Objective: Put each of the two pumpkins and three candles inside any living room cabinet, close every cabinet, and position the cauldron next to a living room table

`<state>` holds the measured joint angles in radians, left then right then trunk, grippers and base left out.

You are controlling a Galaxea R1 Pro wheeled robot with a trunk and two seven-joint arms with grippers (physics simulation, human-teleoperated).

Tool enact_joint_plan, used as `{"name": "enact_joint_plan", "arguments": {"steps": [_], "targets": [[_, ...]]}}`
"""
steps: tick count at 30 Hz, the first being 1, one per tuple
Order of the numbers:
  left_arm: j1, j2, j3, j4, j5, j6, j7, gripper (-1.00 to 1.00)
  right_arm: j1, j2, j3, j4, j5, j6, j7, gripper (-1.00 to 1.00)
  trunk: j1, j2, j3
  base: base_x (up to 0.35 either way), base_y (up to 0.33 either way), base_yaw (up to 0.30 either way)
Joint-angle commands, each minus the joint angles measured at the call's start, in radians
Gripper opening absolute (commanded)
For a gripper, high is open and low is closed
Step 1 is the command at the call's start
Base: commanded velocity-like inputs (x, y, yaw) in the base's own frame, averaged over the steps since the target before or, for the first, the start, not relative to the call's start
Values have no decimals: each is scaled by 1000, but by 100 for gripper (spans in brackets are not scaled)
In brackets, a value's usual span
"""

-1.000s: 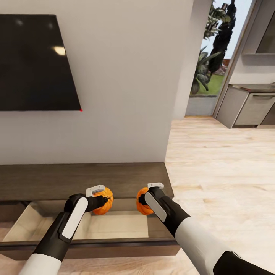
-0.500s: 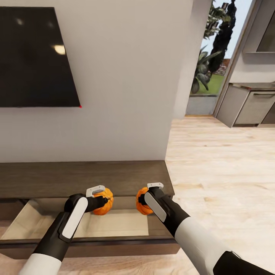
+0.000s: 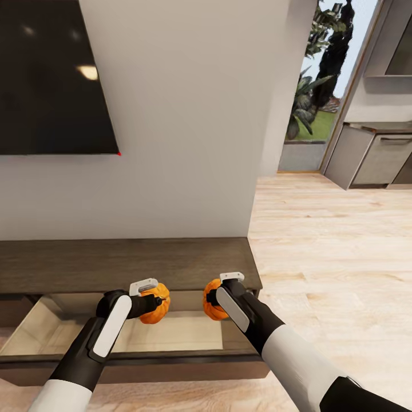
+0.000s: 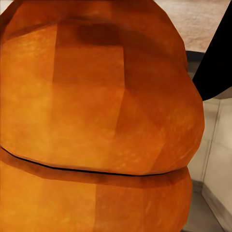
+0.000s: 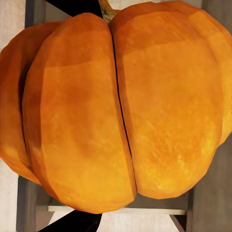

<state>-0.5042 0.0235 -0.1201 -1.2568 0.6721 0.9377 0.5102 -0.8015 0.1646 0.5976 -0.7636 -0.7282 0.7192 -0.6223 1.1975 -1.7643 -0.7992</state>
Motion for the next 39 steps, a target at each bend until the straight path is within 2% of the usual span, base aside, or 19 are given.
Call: {"name": "enact_joint_plan", "arguments": {"steps": [1,39], "targets": [[-1,1,-3,-1,9,1,13,-100,-1,0,4,-1,-10,0,-11,-100,4,-8,-4,0,0,0],[-2,1,-3,0,7,-1,19,-100,-1,0,6,-31,-10,-1,-11,-100,150,-274,-123,0,0,0]]}}
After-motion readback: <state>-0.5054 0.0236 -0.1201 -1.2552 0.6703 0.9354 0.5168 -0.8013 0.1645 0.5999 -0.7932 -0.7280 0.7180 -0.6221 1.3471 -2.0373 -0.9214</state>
